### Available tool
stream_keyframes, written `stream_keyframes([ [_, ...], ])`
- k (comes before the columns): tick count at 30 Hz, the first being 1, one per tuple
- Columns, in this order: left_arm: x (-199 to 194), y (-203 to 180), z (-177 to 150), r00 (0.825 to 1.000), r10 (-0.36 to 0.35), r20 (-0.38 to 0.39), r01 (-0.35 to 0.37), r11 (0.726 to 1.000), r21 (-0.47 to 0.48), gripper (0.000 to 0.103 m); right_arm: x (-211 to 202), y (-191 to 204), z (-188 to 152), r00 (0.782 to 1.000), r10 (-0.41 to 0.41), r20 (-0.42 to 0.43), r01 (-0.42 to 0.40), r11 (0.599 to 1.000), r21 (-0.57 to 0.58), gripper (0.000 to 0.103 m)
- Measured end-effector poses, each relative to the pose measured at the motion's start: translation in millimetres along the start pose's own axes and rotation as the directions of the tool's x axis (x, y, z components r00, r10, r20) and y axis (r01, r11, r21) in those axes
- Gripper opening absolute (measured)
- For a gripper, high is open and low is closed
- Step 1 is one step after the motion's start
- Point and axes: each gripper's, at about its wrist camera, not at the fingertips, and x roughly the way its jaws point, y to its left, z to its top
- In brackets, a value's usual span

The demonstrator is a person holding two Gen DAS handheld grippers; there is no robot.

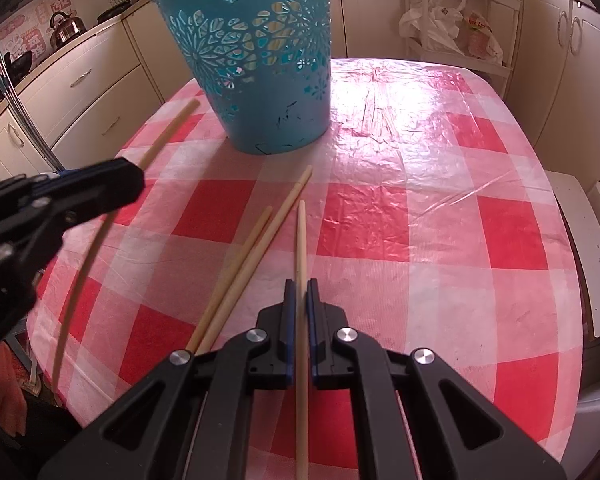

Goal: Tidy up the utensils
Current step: 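Lift the left gripper's chopstick over the teal cup while the right gripper lifts its chopstick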

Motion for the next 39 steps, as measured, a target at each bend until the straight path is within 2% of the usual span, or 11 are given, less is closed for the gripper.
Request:
stream_keyframes([
  [9,-35,2,11,0.991,0.011,0.13,-0.011,1.0,-0.003,0.005,0,2,-2,1.0,-0.005,0.005,0.005,1.0,-0.003,0.006],
  [11,-45,6,13,0.985,0.002,0.171,0.002,1.0,-0.022,0.005,-1,-1,-2,1.0,0.02,0.005,-0.02,0.999,0.028,0.006],
  [13,-57,13,18,0.971,-0.013,0.237,0.026,0.998,-0.05,0.005,-2,-7,-3,0.998,0.059,0.003,-0.059,0.996,0.07,0.006],
  [15,-72,22,25,0.949,-0.02,0.315,0.046,0.996,-0.077,0.005,-3,-10,-3,0.997,0.077,0.011,-0.077,0.993,0.088,0.006],
  [20,-104,45,48,0.853,-0.005,0.522,0.083,0.989,-0.125,0.005,-14,-12,1,0.989,0.135,0.052,-0.141,0.981,0.134,0.006],
  [22,-106,50,57,0.827,0.006,0.562,0.084,0.987,-0.134,0.005,-19,-13,2,0.986,0.152,0.069,-0.16,0.975,0.152,0.006],
  [30,-90,61,94,0.75,0.003,0.661,0.146,0.975,-0.17,0.005,-27,-27,6,0.969,0.214,0.119,-0.236,0.946,0.222,0.006],
  [34,-80,64,113,0.699,0.028,0.714,0.148,0.972,-0.183,0.005,-28,-27,9,0.965,0.23,0.125,-0.254,0.942,0.222,0.006],
  [39,-60,75,136,0.677,0.048,0.734,0.176,0.958,-0.226,0.005,-30,-33,11,0.962,0.236,0.138,-0.263,0.938,0.227,0.006],
])
